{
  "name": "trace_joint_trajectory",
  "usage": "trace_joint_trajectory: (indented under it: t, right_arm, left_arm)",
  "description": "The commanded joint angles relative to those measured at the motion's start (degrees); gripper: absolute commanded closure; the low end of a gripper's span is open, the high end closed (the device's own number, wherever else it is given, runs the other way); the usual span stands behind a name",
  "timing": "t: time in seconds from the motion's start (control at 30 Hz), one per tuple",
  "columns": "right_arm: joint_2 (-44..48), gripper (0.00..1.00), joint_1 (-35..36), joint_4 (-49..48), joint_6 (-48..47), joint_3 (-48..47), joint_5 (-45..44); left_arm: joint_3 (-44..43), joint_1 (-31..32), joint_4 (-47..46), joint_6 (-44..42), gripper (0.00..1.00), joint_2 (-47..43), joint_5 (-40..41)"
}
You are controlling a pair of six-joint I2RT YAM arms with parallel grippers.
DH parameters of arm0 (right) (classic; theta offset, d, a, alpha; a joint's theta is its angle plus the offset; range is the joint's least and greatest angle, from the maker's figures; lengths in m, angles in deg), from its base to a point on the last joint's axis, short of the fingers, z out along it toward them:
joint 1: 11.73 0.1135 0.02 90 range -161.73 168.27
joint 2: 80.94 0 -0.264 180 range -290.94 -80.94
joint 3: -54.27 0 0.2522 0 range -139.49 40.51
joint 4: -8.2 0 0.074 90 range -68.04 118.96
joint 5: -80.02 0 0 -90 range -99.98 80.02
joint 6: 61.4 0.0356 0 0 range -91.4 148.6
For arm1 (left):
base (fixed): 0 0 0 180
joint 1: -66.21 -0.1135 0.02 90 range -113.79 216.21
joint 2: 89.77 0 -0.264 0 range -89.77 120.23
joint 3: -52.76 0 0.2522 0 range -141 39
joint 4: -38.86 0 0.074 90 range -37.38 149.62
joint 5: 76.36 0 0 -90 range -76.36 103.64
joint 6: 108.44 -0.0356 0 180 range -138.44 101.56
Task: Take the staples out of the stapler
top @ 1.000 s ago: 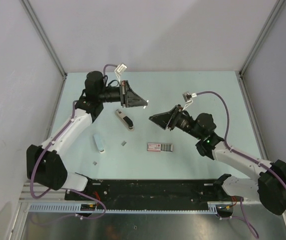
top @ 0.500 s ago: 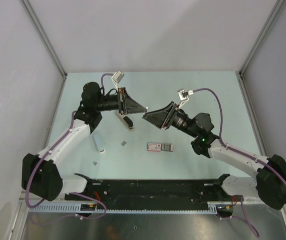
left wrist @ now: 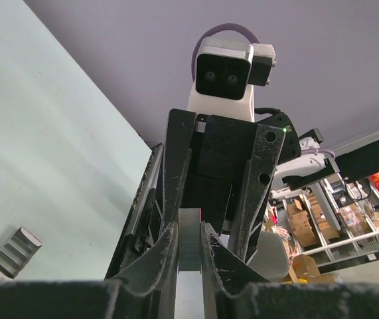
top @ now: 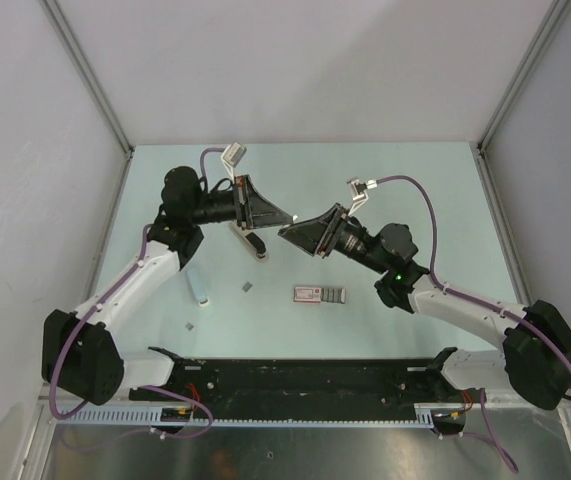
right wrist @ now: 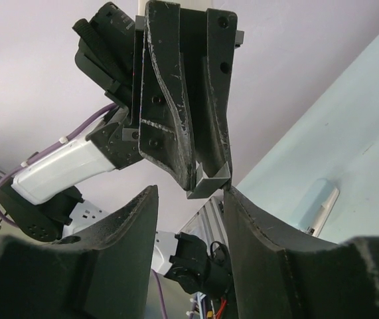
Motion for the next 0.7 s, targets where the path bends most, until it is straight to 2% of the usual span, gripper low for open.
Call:
trace_joint_trajectory:
  t: [0.0, 0.37, 0.53, 0.67]
  right_arm:
    - [-0.1, 0.52, 0.3, -2.5, -0.8, -2.6, -2.2]
    - [-2.1, 0.61, 0.7, -5.4, 0.0, -2.6, -5.4]
    - [-2.5, 0.71, 0.8, -7.1, 0.5, -2.6, -6.2]
    - [-1.2, 0.78, 0.8, -4.1, -0.6, -2.6, -6.3]
  left_arm:
    - [0.9, 0.3, -1.9, 1.0, 0.79, -2.4, -0.1]
    - [1.7, 0.3, -2.1, 1.8, 0.79, -3.3, 0.1]
    - [2.5, 0.3, -2.1, 1.6, 0.79, -3.7, 0.1]
    - [2.9, -0.1, -2.0, 0.7, 0.76, -3.8, 0.2]
